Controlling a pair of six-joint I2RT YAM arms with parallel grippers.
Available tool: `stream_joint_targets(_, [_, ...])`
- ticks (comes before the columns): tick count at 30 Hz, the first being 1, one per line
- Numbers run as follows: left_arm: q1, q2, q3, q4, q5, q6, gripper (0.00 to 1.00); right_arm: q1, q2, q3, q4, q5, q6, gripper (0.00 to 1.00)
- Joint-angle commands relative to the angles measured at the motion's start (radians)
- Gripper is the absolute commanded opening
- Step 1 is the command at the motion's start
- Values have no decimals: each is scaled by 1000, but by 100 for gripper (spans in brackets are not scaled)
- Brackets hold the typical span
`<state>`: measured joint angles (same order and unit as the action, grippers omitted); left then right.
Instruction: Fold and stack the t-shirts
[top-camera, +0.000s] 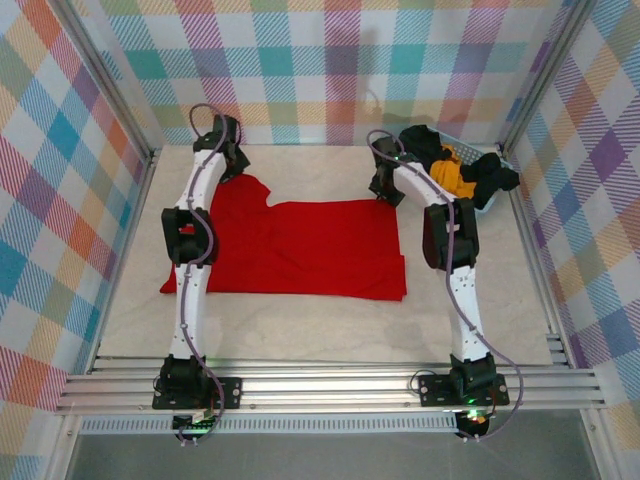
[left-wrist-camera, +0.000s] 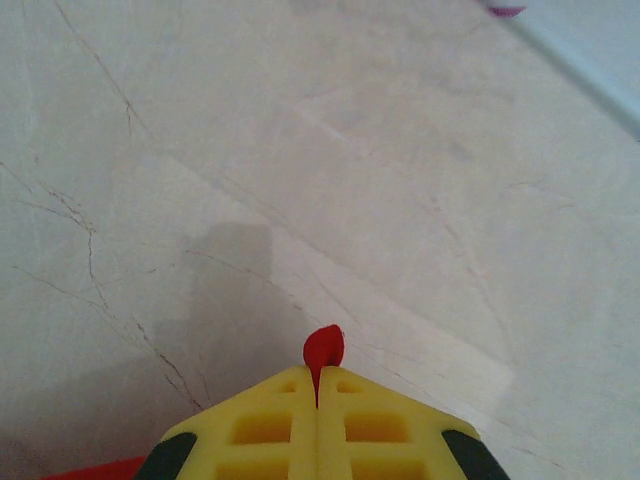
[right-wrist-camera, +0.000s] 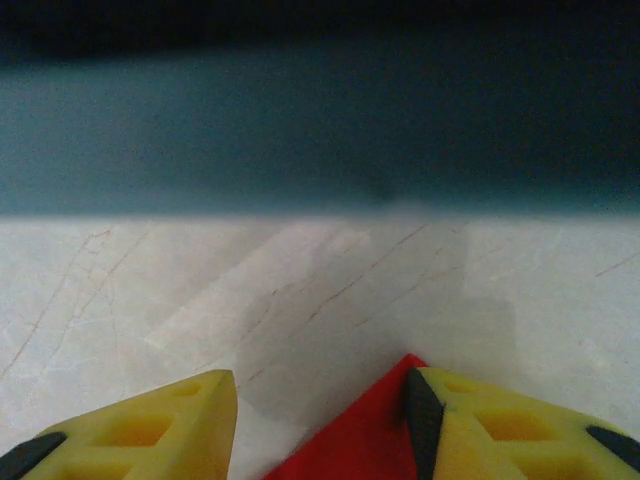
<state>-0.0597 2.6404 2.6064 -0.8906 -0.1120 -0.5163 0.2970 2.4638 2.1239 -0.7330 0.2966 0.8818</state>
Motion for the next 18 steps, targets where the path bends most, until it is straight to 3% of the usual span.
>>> stream_joint_targets(1, [13, -72, -4, -11, 35, -9, 0, -15, 35, 19, -99, 20, 8, 40])
stream_joint_targets(7, [22, -87, -15, -43, 56, 3, 0, -12, -14, -27, -87, 14, -3, 0])
stream_joint_targets(12, [26, -209, -182, 8, 55, 23, 0, -5, -147, -156, -15, 31, -11, 0])
stream_joint_targets(18, [39, -388, -396, 73, 58, 28, 0, -1, -235, -182, 3, 7, -46, 0])
